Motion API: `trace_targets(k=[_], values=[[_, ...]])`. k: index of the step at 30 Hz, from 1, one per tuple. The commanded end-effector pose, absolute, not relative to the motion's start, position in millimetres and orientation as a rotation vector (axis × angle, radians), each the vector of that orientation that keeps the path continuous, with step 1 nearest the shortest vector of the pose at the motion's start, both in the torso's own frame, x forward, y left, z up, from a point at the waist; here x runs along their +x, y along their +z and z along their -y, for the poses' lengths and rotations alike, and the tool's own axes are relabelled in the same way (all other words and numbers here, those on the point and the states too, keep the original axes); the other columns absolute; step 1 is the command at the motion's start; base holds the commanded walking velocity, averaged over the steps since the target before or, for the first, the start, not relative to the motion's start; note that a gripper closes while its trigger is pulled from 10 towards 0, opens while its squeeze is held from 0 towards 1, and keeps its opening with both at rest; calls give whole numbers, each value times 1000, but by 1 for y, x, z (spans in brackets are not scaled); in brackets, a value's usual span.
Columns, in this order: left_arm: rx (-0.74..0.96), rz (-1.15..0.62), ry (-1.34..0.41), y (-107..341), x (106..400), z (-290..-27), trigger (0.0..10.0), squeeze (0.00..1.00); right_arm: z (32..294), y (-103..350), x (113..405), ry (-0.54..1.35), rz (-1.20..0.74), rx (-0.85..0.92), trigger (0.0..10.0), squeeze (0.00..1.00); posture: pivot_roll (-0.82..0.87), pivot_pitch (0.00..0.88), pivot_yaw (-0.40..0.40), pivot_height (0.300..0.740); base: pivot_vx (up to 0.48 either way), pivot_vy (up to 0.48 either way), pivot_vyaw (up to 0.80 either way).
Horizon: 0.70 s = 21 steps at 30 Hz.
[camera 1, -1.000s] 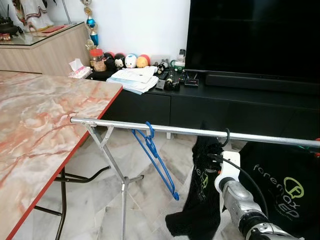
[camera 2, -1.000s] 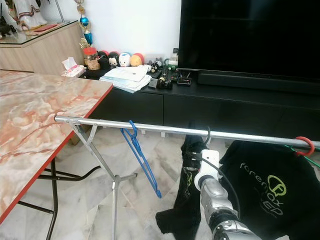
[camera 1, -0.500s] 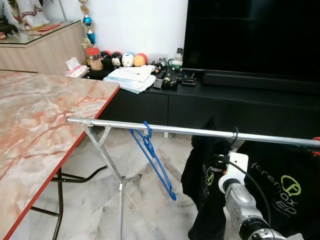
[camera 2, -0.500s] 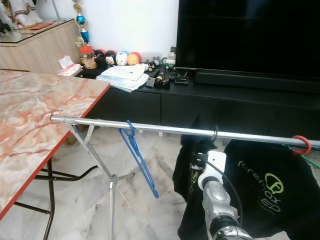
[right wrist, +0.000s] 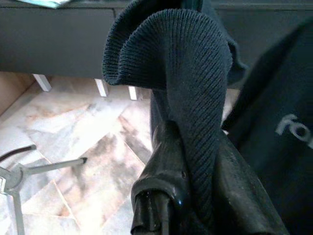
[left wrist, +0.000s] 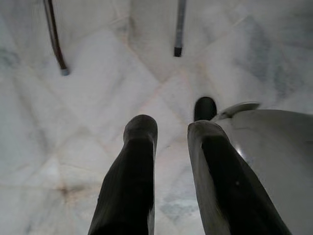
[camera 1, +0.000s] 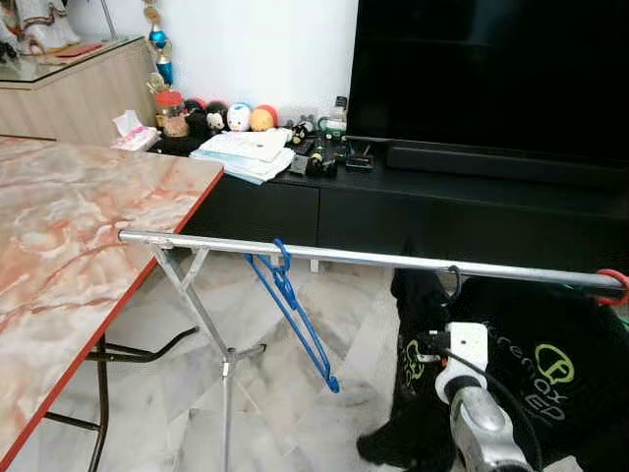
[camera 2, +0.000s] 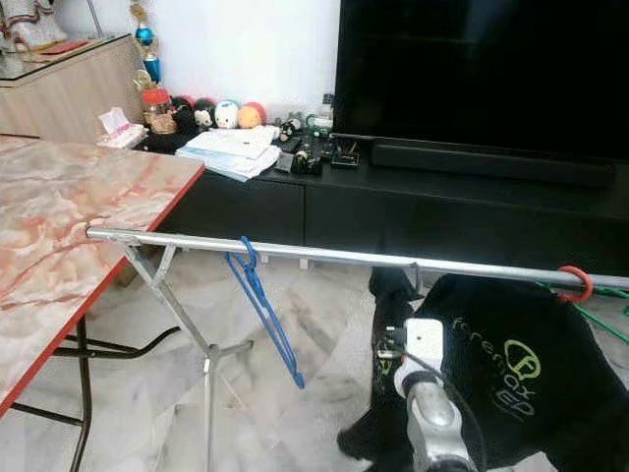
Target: Hang hanger
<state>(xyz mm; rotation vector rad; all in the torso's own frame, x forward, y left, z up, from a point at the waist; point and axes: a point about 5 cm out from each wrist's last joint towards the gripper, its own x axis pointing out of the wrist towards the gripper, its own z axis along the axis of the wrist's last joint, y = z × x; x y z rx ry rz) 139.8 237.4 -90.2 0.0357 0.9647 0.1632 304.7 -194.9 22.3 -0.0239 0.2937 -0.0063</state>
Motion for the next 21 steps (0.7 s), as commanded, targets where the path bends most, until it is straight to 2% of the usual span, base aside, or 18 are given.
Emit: trace_targets(k=[1, 4, 5, 6, 7, 15, 21], values=[[34, -989, 176, -92, 135, -237, 10000, 0, 194, 33, 310, 1, -224, -35, 0, 0, 106, 0, -2, 740, 0, 0, 0], [46, -997, 157, -94, 138, -230, 10000, 0, 196, 32, 305, -11, -202, -20, 0, 0, 99, 0, 2, 740, 0, 0, 0], [48, -1000, 150, -94, 137, -228, 10000, 0, 195, 32, 304, -14, -193, -23, 6588, 0, 97, 0, 1, 740, 0, 0, 0], [49, -1000, 148, -94, 138, -227, 10000, 0, 195, 33, 303, -16, -186, -15, 7804, 0, 97, 0, 1, 740, 0, 0, 0], [48, -998, 151, -94, 138, -227, 10000, 0, 195, 33, 302, -17, -183, -13, 10000, 0, 98, 0, 2, 740, 0, 0, 0], [49, -993, 144, -93, 140, -228, 10000, 0, 200, 18, 285, -42, -231, -20, 10000, 0, 109, 0, -1, 740, 0, 0, 0], [67, -1007, 154, -90, 127, -255, 10000, 0, 207, 12, 275, -78, -250, -22, 10000, 0, 97, 0, 11, 740, -88, 0, 0]])
